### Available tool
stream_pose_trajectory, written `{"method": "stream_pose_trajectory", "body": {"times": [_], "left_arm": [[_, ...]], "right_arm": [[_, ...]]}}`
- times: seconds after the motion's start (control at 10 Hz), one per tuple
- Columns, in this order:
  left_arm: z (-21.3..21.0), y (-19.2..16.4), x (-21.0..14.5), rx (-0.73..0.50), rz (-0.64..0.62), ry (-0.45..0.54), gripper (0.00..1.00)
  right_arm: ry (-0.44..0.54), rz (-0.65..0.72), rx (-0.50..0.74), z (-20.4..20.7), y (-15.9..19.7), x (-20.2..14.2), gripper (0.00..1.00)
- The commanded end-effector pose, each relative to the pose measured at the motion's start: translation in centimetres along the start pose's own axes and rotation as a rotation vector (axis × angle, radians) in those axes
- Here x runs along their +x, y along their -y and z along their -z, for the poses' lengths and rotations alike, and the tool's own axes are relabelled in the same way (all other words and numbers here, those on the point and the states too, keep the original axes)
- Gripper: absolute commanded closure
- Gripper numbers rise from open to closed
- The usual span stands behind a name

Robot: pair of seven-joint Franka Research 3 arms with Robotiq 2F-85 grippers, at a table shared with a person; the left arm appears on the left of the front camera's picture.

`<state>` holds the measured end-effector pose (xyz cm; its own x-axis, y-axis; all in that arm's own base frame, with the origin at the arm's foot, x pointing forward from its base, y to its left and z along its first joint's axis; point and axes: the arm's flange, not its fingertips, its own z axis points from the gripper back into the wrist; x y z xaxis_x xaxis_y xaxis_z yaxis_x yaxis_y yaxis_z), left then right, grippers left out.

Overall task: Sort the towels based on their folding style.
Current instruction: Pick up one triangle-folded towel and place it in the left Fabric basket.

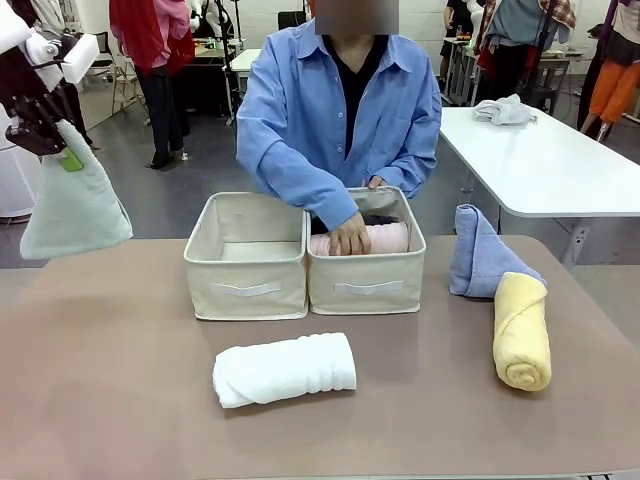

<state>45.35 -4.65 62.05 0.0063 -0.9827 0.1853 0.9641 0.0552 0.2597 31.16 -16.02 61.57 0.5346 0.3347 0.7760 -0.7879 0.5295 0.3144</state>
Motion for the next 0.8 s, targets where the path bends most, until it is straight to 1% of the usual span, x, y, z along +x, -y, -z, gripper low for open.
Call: {"method": "stream_pose_trajectory", "body": {"times": [0.0,0.1,0.2,0.4,0.6,0.7], "left_arm": [[-0.2,-0.1,0.1,0.016,0.003,0.005,1.0],[0.0,0.0,0.0,0.0,0.0,0.0,0.81],[0.2,0.4,-0.4,0.009,-0.035,0.016,0.81],[-0.3,1.2,0.9,0.013,-0.055,0.042,0.81],[-2.1,3.0,4.9,0.047,-0.066,0.064,0.81],[-2.8,3.7,6.9,0.066,-0.059,0.043,0.81]], "right_arm": [[0.012,-0.009,0.01,0.1,0.0,0.0,0.0],[0.012,-0.009,0.01,0.1,0.0,0.0,0.0],[0.012,-0.009,0.01,0.1,0.0,0.0,0.0],[0.012,-0.009,0.01,0.1,0.0,0.0,0.0],[0.012,-0.009,0.01,0.1,0.0,0.0,0.0],[0.012,-0.009,0.01,0.1,0.0,0.0,0.0]]}}
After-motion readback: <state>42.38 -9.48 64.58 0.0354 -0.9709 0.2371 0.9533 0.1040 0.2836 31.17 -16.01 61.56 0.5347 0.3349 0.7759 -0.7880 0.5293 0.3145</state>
